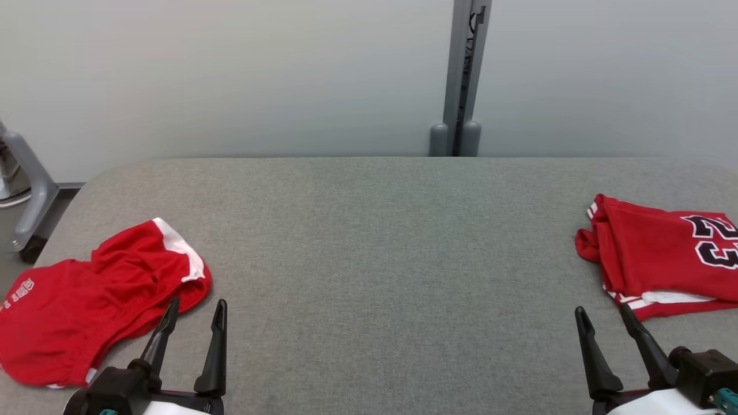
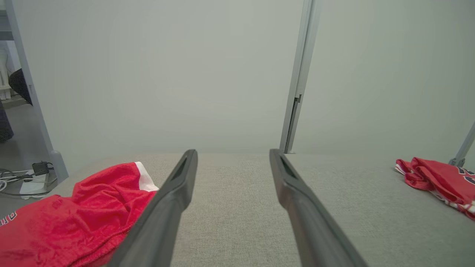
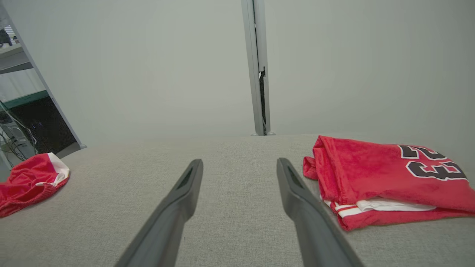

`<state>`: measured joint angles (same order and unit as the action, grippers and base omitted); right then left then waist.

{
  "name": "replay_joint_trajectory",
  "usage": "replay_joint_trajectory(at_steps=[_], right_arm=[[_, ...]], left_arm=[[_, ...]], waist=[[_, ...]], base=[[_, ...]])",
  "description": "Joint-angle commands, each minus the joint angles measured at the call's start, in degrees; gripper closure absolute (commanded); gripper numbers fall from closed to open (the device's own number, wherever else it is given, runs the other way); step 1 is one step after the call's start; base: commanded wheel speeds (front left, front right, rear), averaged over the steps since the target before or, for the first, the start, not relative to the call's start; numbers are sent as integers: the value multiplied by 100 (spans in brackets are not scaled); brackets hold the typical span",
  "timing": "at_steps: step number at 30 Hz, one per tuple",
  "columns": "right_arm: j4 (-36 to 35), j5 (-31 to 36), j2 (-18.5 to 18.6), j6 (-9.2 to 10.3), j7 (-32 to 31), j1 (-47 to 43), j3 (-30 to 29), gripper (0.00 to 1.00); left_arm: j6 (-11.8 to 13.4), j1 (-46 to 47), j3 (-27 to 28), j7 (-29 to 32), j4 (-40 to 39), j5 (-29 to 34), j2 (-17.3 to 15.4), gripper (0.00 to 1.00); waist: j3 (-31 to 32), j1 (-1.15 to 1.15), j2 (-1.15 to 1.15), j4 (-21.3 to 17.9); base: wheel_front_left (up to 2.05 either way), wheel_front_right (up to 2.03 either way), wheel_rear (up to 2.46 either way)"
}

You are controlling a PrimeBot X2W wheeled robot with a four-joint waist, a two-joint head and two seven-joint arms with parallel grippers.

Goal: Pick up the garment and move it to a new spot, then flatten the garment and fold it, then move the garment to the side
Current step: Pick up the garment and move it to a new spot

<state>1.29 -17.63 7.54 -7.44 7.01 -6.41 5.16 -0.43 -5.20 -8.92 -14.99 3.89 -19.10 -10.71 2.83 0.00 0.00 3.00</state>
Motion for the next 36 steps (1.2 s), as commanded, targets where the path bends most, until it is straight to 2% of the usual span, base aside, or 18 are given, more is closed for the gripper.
replay_joint_trajectory(at_steps=[1, 7, 15, 22, 31, 35, 36], right_arm=[[24, -24, 3, -11, 2, 36, 11, 0], [78, -55, -8, -11, 21, 21, 80, 0], [222, -114, -63, -11, 53, 14, 207, 0], [329, -153, -104, -11, 92, 30, 333, 0], [416, -158, -115, -11, 123, 120, 447, 0], [371, -145, -78, -11, 100, 164, 453, 0], [329, -129, -43, -11, 81, 204, 456, 0]], left_arm=[[28, 99, 28, -10, 14, 34, -43, 0], [95, 54, 57, 68, 31, -11, -68, 0], [200, -30, 119, 269, 21, -65, -179, 0], [343, -151, 189, 470, -112, -117, -247, 0], [467, -220, 230, 660, -288, -159, -291, 0], [558, -55, 260, 908, -358, -139, -376, 0], [580, 131, 300, 1181, -407, -166, -476, 0]], waist=[[10, 0, 0, 127], [54, 0, 0, 468], [148, 0, 0, 1272], [188, 0, 0, 1771], [201, 0, 0, 1975], [138, 0, 0, 1957], [61, 0, 0, 1926]], base=[[0, 0, 0], [0, 0, 0], [0, 0, 0], [0, 0, 0], [0, 0, 0], [0, 0, 0], [0, 0, 0]])
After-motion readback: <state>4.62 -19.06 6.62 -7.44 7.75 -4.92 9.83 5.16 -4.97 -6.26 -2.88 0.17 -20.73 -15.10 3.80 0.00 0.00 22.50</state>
